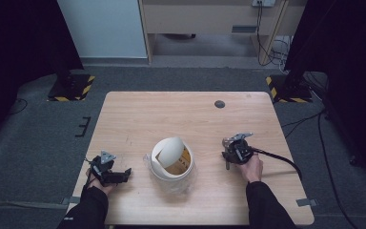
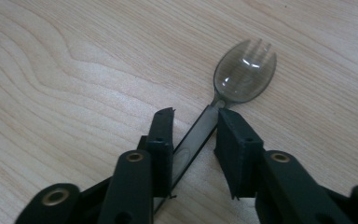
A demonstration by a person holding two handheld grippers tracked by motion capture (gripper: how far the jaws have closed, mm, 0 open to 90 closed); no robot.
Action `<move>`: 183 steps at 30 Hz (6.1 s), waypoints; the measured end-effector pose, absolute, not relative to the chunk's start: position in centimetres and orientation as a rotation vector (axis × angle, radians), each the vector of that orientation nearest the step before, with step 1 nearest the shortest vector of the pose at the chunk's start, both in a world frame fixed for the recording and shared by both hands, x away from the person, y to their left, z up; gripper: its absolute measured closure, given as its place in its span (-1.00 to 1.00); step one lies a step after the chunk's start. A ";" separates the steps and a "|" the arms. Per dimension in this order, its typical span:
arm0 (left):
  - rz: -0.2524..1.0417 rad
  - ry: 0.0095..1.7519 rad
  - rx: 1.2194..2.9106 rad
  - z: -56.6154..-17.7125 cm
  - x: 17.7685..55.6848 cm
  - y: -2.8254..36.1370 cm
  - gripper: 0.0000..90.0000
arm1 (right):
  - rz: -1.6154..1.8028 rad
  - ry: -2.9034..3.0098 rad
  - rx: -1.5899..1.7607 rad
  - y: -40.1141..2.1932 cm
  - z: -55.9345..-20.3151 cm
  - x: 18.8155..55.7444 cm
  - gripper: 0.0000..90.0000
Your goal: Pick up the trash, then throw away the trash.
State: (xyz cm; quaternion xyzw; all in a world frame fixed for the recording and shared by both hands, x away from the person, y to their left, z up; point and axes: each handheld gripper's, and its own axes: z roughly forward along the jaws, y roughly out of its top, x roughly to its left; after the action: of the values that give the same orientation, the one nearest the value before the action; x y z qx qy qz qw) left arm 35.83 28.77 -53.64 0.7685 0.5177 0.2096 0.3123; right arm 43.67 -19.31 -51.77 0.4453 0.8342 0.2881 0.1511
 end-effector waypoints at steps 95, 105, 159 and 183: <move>0.586 0.732 1.487 -32.0 33.0 14.5 -0.62 | 1.785 1.937 0.752 -20.0 -35.4 36.2 0.77; 0.542 0.713 1.494 -31.8 33.2 11.7 -0.56 | 1.826 1.963 0.712 -18.6 -35.5 35.9 0.77; 0.354 0.795 1.463 -31.9 33.3 8.5 0.85 | 1.925 2.069 0.620 -16.1 -36.1 35.0 0.71; 0.489 0.706 1.586 -33.3 30.4 12.3 0.84 | 1.617 2.052 0.971 -23.2 -41.1 37.8 0.26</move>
State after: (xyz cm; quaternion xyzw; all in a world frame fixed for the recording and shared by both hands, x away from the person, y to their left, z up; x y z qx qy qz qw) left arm 30.41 12.30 -33.34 0.6897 0.3072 0.2129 0.6202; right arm 37.76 -23.23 -41.11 0.3430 0.7247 0.5710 0.1765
